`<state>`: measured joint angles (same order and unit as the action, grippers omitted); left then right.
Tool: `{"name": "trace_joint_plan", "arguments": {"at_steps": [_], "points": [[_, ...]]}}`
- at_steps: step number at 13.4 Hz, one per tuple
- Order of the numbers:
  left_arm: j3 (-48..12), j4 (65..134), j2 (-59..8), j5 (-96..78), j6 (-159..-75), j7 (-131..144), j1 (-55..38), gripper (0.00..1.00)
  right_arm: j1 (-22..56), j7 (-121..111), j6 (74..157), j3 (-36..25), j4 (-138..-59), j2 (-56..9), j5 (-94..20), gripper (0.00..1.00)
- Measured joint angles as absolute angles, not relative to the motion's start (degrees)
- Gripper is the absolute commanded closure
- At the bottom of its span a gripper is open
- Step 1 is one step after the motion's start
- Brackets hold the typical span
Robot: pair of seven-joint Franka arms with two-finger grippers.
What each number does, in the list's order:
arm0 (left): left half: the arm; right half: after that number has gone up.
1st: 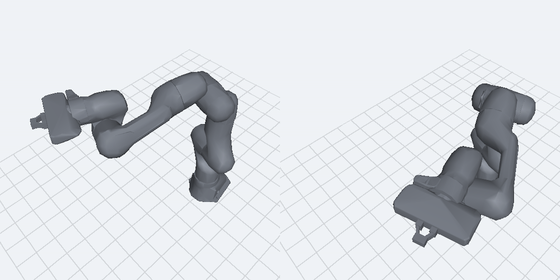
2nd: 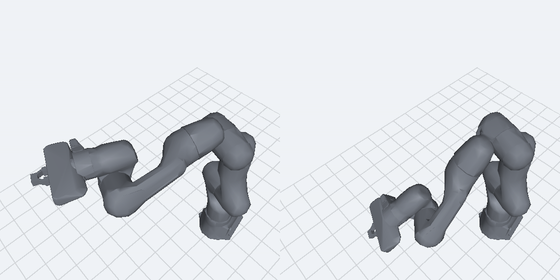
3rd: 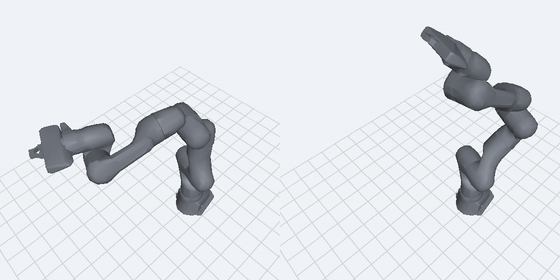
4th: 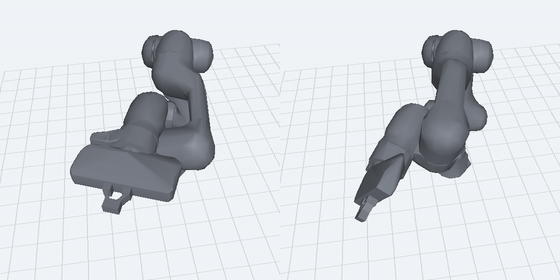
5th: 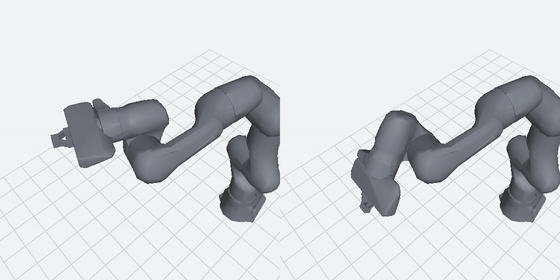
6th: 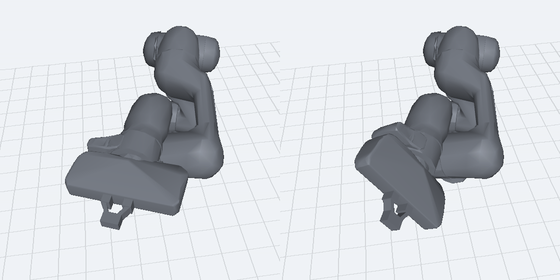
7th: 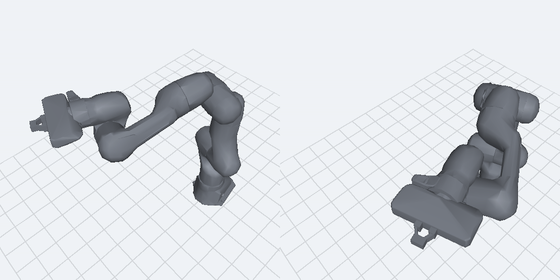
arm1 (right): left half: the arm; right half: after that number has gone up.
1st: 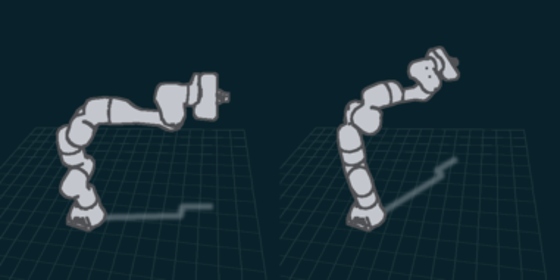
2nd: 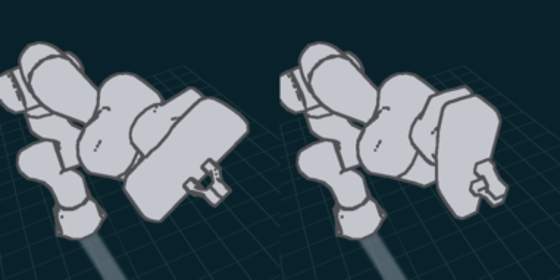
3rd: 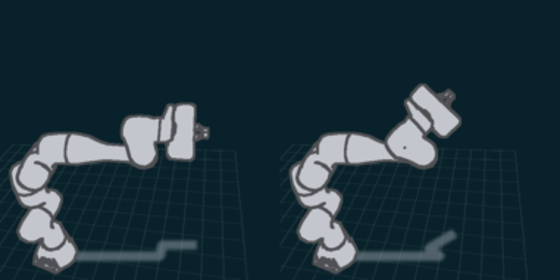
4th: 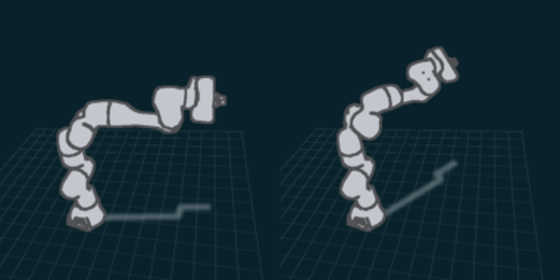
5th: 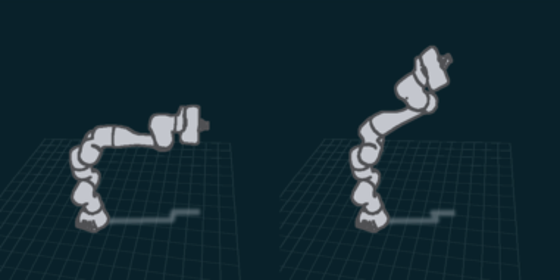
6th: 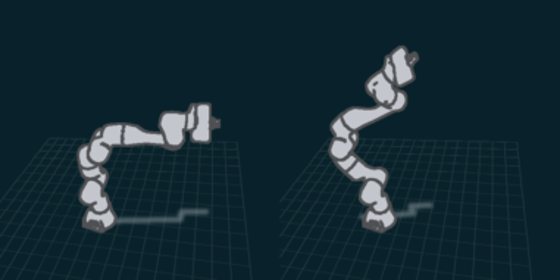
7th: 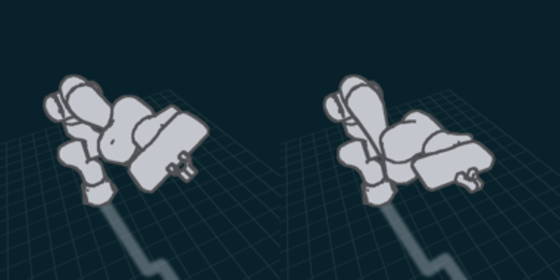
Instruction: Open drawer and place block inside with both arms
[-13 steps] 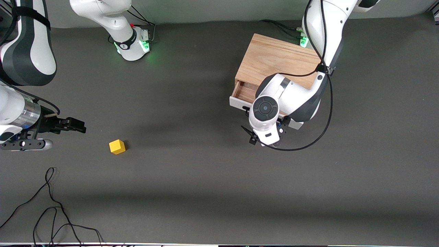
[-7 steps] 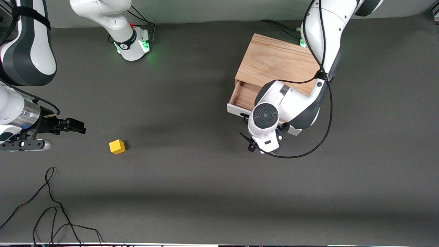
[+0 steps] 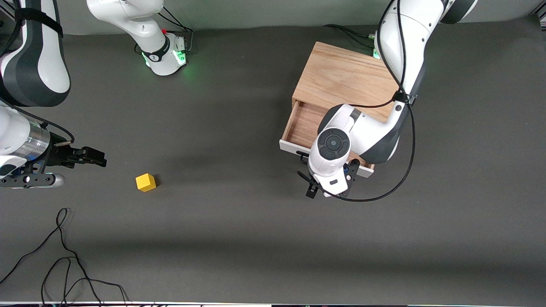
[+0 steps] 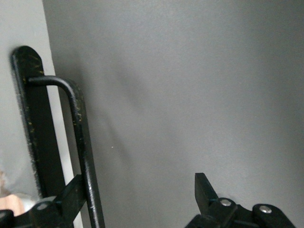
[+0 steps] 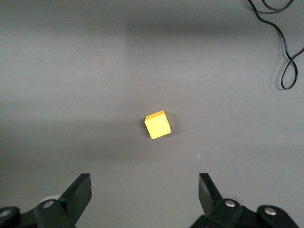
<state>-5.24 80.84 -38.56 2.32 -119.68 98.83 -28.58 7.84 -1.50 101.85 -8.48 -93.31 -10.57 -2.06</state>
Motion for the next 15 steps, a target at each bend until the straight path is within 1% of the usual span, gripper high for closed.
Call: {"name": "trace_joint_plan", "arguments": {"at_steps": [6,9,11,15], "points": [[-5.3,80.3,-38.6,3.0,-124.5,98.8,-28.6,0.00,7.7,-9.9,103.2,-8.6,-93.8,-11.2,-2.1,0.00],[-5.3,77.9,-38.6,3.7,-125.1,98.6,-28.5,0.00,7.7,-11.0,103.2,-8.6,-93.9,-11.4,-2.1,0.00],[-5.2,74.2,-38.3,4.0,-122.4,97.1,-27.6,0.00,7.7,-12.7,103.3,-8.6,-94.0,-11.6,-2.1,0.00],[-5.4,67.6,-36.2,3.8,-110.3,81.5,-21.8,0.00,7.4,-13.6,103.5,-8.7,-94.5,-12.2,-2.1,0.00]]}}
